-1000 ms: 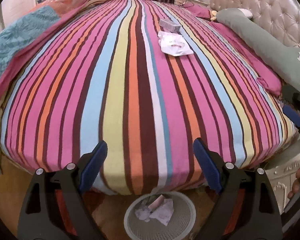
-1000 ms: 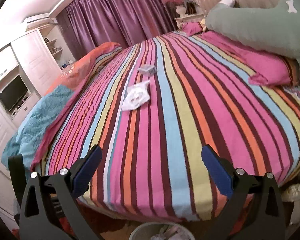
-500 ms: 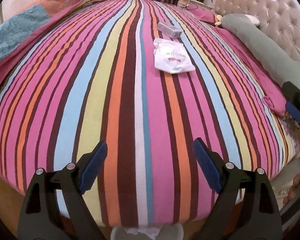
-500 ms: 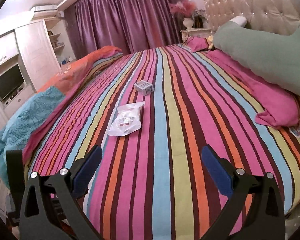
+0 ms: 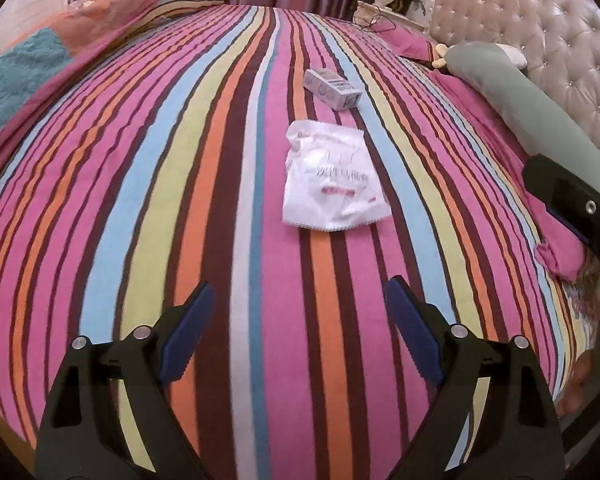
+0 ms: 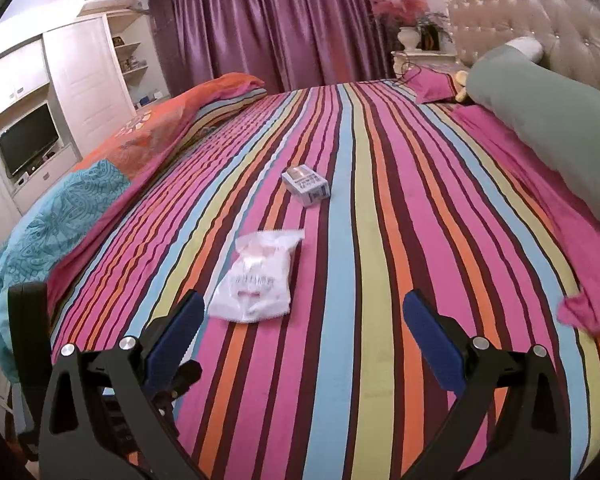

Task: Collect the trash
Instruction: 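Move both tools back toward the last packet and small box on the bed, then grasp the white toilet-cover packet with the left tool while the right tool grasps the white COSNORI box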

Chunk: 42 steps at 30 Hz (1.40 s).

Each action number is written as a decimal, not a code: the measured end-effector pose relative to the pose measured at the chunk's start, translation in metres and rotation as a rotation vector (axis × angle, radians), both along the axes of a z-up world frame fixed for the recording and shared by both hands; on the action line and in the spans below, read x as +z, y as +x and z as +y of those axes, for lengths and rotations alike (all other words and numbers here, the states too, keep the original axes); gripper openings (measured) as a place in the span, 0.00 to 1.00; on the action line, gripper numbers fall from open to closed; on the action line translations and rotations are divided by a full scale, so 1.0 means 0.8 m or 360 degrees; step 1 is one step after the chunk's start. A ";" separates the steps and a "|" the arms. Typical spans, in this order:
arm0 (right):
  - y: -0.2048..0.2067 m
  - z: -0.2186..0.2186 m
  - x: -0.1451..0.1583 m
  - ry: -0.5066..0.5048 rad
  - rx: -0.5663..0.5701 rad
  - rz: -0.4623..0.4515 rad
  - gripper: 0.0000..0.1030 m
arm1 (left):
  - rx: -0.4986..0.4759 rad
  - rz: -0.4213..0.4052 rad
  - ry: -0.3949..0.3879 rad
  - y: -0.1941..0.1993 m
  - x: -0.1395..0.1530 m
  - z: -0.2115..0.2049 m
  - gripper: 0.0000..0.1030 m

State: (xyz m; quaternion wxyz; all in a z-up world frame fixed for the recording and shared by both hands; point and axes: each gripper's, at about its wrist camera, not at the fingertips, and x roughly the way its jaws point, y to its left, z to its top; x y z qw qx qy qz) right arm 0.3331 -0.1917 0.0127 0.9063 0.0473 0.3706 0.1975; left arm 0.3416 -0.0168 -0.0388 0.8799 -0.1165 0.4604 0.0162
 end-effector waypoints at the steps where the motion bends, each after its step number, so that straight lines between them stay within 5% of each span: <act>1: 0.009 0.002 -0.001 0.0001 0.0008 0.0003 0.93 | 0.0002 0.0000 -0.0016 0.008 -0.001 -0.001 0.83; 19: 0.134 0.032 -0.020 -0.0062 0.0140 0.0062 0.93 | -0.0013 0.0053 -0.0065 0.124 -0.023 -0.015 0.83; 42: 0.247 0.098 -0.080 -0.0324 0.0319 0.0053 0.93 | 0.0015 0.0112 0.0033 0.176 -0.058 -0.029 0.83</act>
